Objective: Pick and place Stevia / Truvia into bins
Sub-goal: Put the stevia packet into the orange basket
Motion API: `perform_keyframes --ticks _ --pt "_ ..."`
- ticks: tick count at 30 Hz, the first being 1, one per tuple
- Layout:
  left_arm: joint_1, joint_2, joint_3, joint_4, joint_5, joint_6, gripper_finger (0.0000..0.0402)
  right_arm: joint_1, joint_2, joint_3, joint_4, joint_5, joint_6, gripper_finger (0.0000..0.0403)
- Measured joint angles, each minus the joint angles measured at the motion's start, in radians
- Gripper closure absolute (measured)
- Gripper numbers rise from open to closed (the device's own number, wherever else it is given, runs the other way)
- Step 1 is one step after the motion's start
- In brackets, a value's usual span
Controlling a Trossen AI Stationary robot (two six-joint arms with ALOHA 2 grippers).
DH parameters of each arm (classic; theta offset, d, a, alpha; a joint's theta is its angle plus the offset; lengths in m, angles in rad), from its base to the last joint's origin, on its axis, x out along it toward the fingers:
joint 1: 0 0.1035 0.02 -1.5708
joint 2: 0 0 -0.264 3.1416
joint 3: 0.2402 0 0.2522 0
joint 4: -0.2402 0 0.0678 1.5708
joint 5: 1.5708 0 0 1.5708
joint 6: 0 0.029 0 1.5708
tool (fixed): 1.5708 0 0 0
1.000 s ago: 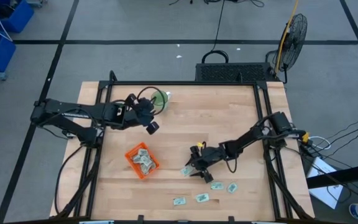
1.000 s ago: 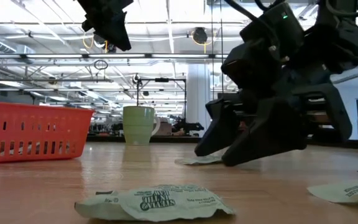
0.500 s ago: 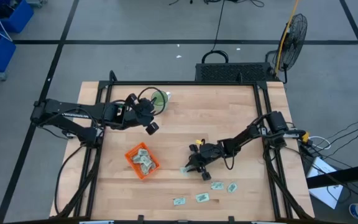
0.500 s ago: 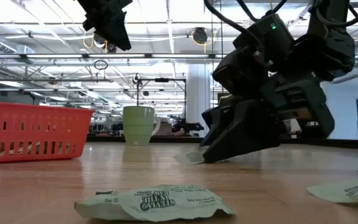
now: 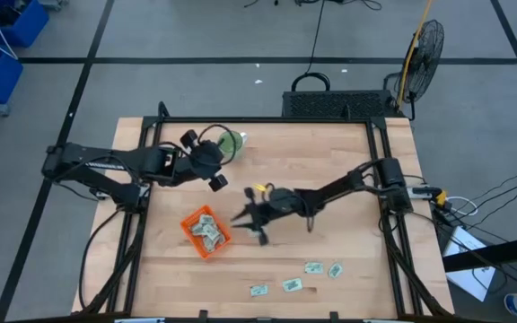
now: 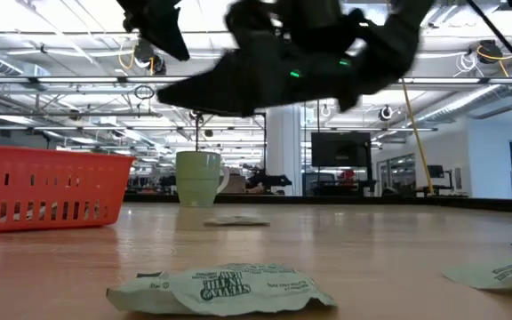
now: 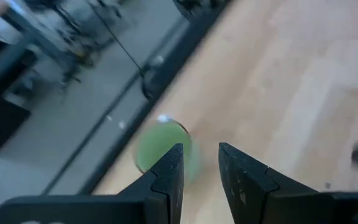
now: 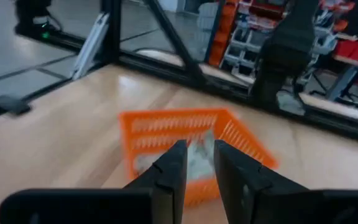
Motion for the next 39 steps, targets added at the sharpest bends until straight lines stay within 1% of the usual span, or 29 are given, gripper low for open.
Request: perform_keyframes --ticks 2,4,6,8,10,12,17,19,21,24,29,32,34,39 --pt "0.000 -0.018 0.000 -0.002 -0.058 0.011 0.0295 -0.007 0.040 0.084 -0.065 -0.048 0.012 0.0326" --pt "0.000 -0.037 0.000 -0.014 -0.087 0.009 0.0295 -0.005 0.076 0.137 -0.178 -0.067 0.003 0.0326" --pt "0.000 -0.062 0.001 -0.038 -0.086 -0.013 0.0295 0.001 0.093 0.142 -0.288 -0.032 -0.024 0.0325" --pt "0.000 -0.074 0.001 -0.074 -0.071 -0.047 0.0295 0.006 0.095 0.132 -0.373 0.043 -0.068 0.0325" --pt "-0.001 -0.080 0.001 -0.104 -0.053 -0.079 0.0295 0.013 0.066 0.112 -0.453 0.114 -0.082 0.0325" --pt "-0.005 -0.084 -0.001 -0.152 -0.044 -0.111 0.0295 0.023 0.033 0.077 -0.476 0.139 -0.083 0.0325" --pt "-0.006 -0.077 0.000 -0.203 -0.039 -0.173 0.0295 0.063 -0.081 -0.056 -0.380 0.134 -0.083 0.0325" --pt "-0.006 -0.073 0.000 -0.202 -0.041 -0.191 0.0295 0.070 -0.141 -0.109 -0.376 0.137 -0.058 0.0324" --pt "-0.006 -0.068 0.000 -0.204 -0.039 -0.197 0.0295 0.071 -0.182 -0.168 -0.368 0.138 -0.005 0.0317" --pt "-0.006 -0.068 0.000 -0.202 -0.029 -0.200 0.0295 0.071 -0.192 -0.258 -0.317 0.137 0.030 0.0295" --pt "-0.008 -0.065 0.000 -0.196 -0.010 -0.207 0.0295 0.071 -0.134 -0.364 -0.032 0.142 0.081 0.0246" --pt "-0.007 -0.065 0.000 -0.194 0.009 -0.223 0.0295 0.067 -0.070 -0.368 0.109 0.139 0.128 0.0220" --pt "-0.007 -0.065 0.000 -0.192 0.008 -0.230 0.0295 0.066 -0.026 -0.349 0.150 0.139 0.153 0.0208" --pt "-0.007 -0.065 0.000 -0.186 0.010 -0.230 0.0295 0.066 0.082 -0.294 0.154 0.146 0.130 0.0193"
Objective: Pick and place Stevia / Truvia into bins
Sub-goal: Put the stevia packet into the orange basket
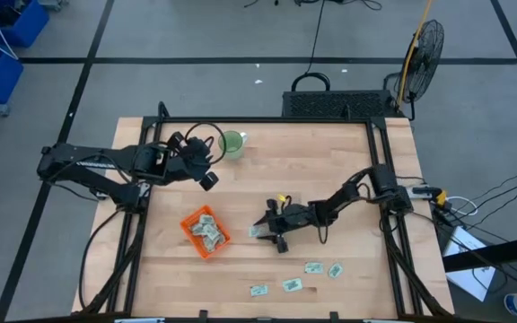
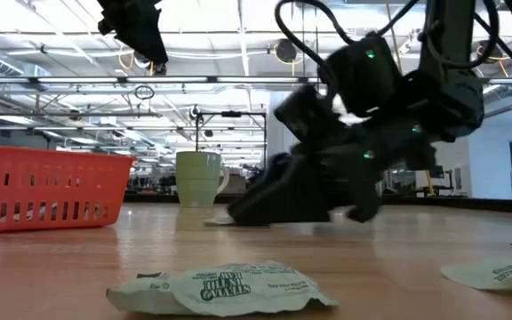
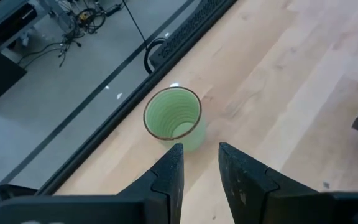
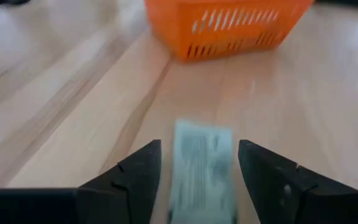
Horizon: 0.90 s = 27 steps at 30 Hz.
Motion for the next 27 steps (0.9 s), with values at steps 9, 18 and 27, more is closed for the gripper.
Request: perform_keyframes --ticks 9,18,27 --pt "0.000 0.000 0.000 0.000 0.013 0.000 0.0295 -0.004 0.068 0.013 -0.005 0.093 0.050 0.0242" --pt "0.000 0.000 0.000 -0.001 0.019 0.001 0.0295 -0.008 0.077 0.011 0.046 0.059 0.072 0.0391" --pt "0.000 0.000 0.000 -0.001 0.016 0.001 0.0295 -0.047 0.009 0.134 0.177 0.038 -0.020 0.0388"
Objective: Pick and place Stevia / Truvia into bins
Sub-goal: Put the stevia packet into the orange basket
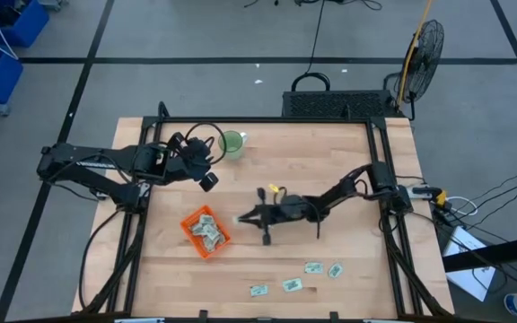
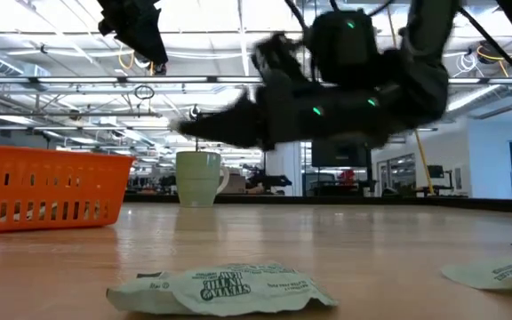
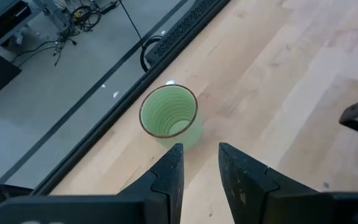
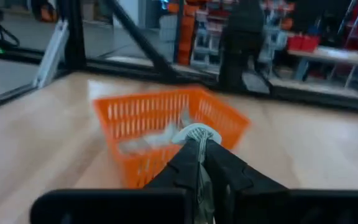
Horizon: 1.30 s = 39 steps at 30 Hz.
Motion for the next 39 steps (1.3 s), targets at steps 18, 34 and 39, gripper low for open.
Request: perform_keyframes --ticks 18,34,39 --pt "0.006 0.000 0.000 0.003 -0.077 -0.005 0.0295 -0.023 0.060 0.463 -0.520 -0.178 -0.115 0.0366" --pt "0.005 0.000 0.000 -0.001 -0.017 -0.024 0.0295 -0.017 0.042 0.462 -0.535 -0.176 -0.159 0.0239" --pt "0.003 0.000 0.000 -0.001 0.026 -0.024 0.0295 -0.010 -0.056 0.440 -0.682 -0.176 -0.225 0.0245"
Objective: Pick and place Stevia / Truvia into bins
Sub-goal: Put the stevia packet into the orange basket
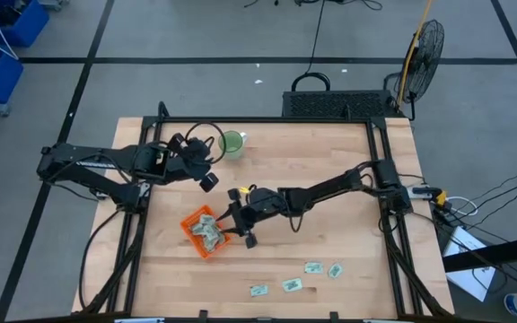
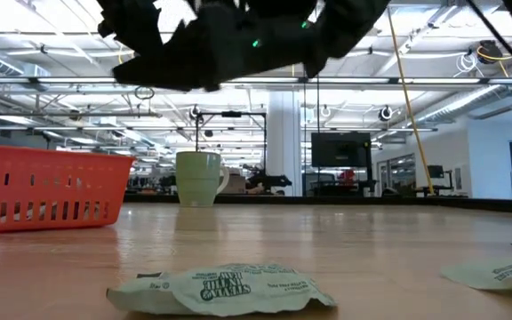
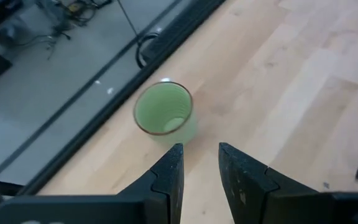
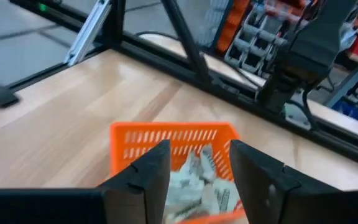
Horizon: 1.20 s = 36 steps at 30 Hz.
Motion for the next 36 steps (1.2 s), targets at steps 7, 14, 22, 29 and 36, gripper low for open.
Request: perform_keyframes --ticks 7,14,22,29,36 --pt "-0.027 0.049 0.000 0.000 0.143 0.011 0.0295 0.023 -0.241 -0.145 -0.225 0.010 0.037 0.0264" --pt "-0.138 0.191 -0.001 0.067 0.288 0.030 0.0295 0.117 -0.574 -0.421 -0.302 0.223 0.180 0.0279" --pt "-0.304 0.356 -0.001 0.382 0.714 0.123 0.0295 0.199 -0.907 -0.790 -0.140 0.239 0.312 0.0279" --pt "-0.421 0.535 -0.001 0.716 0.758 0.342 0.0295 0.179 -1.047 -1.020 0.208 0.241 0.193 0.0279" --pt "-0.371 0.692 -0.001 0.899 0.725 0.227 0.0295 0.123 -1.088 -1.080 0.455 0.240 0.006 0.0279"
